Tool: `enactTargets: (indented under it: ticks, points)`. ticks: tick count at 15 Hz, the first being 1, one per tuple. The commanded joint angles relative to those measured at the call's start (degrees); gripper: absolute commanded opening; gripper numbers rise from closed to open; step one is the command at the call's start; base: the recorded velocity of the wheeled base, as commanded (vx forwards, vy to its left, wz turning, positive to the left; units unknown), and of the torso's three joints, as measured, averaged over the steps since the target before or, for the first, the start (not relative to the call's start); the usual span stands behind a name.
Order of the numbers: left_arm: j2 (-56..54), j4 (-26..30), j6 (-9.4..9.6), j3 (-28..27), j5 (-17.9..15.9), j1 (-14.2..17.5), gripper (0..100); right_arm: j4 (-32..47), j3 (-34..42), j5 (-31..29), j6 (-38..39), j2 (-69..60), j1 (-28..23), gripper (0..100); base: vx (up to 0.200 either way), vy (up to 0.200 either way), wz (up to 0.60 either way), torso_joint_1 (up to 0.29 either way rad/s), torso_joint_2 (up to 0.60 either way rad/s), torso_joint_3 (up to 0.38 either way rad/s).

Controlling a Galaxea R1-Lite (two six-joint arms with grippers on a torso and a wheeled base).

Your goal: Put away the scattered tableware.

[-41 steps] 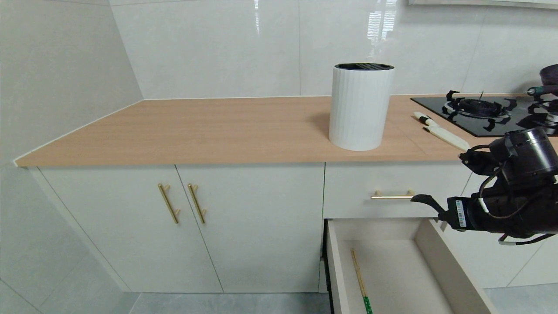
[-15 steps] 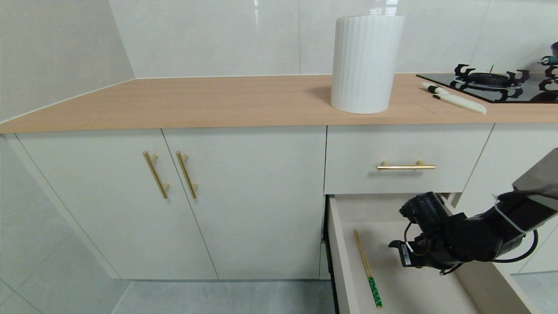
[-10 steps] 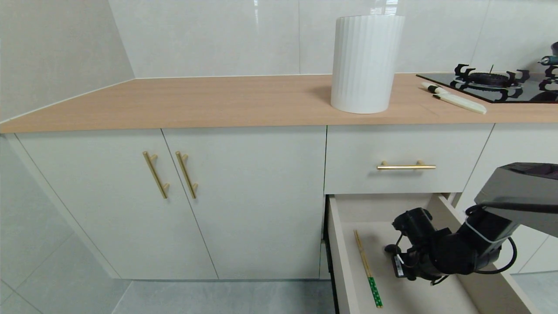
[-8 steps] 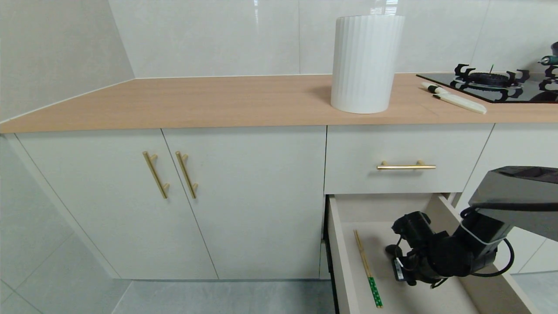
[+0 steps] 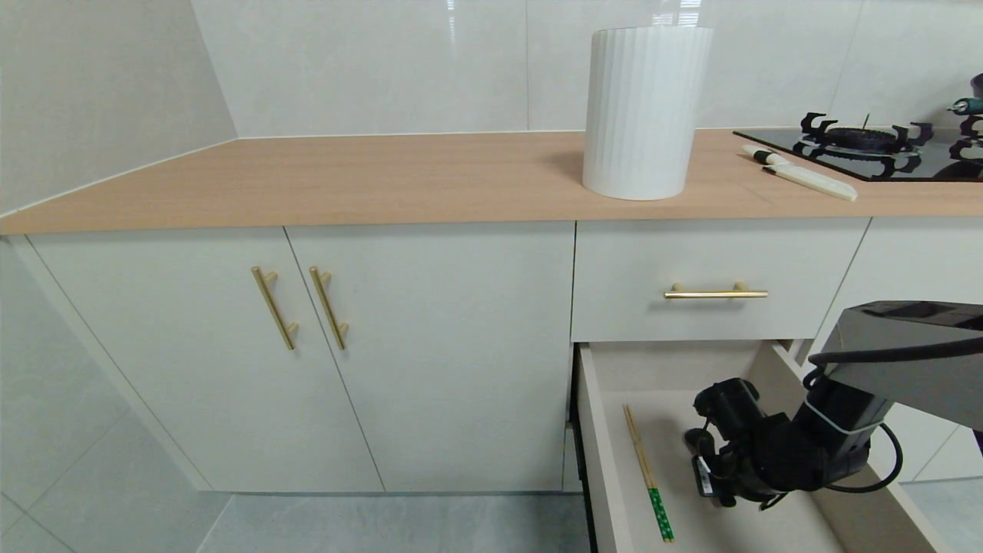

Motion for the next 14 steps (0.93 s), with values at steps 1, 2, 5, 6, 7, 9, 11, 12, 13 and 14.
enactTargets:
  ticks: [1,2,5,6,7,9,11,12,13,14]
  points:
    - [0.0,0.0,-0.02,0.0,0.0,0.0,100,-0.8,0.0,-0.8,0.0,1.3,0.0,0,0.0,0.0,0.0,0.0,0.0,0.0]
    - [0.0,0.0,-0.02,0.0,0.0,0.0,100,-1.8,0.0,-1.2,0.0,1.7,0.0,0,0.0,0.0,0.0,0.0,0.0,0.0]
    - [0.1,0.0,-0.02,0.0,0.0,0.0,100,-2.1,0.0,-1.4,0.0,1.8,-0.1,0,0.0,0.0,0.0,0.0,0.0,0.0]
    - [0.1,0.0,-0.02,0.0,0.0,0.0,100,-2.1,-0.1,-1.3,0.0,1.9,-0.1,0,0.0,0.0,0.0,0.0,0.0,0.0]
    - [0.0,0.0,-0.02,0.0,0.0,0.0,100,-2.2,-0.1,-1.4,0.0,1.8,-0.1,0,0.0,0.0,0.0,0.0,0.0,0.0]
    - [0.0,0.0,-0.02,0.0,0.0,0.0,100,-2.3,-0.1,-1.4,0.0,1.8,-0.1,0,0.0,0.0,0.0,0.0,0.0,0.0]
    - [0.0,0.0,-0.02,0.0,0.0,0.0,100,-2.5,-0.1,-1.4,0.0,1.8,-0.1,100,0.0,0.0,0.0,0.0,0.0,0.0]
    - [0.0,0.0,-0.02,0.0,0.0,0.0,100,-2.5,-0.1,-1.4,0.0,1.8,-0.1,100,0.0,0.0,0.0,0.0,0.0,0.0]
    - [0.0,0.0,-0.02,0.0,0.0,0.0,100,-2.5,-0.1,-1.4,0.0,1.8,-0.1,100,0.0,0.0,0.0,0.0,0.0,0.0]
    - [0.1,0.0,-0.02,0.0,0.0,0.0,100,-2.6,-0.1,-1.4,0.0,1.8,-0.1,100,0.0,0.0,0.0,0.0,0.0,0.0]
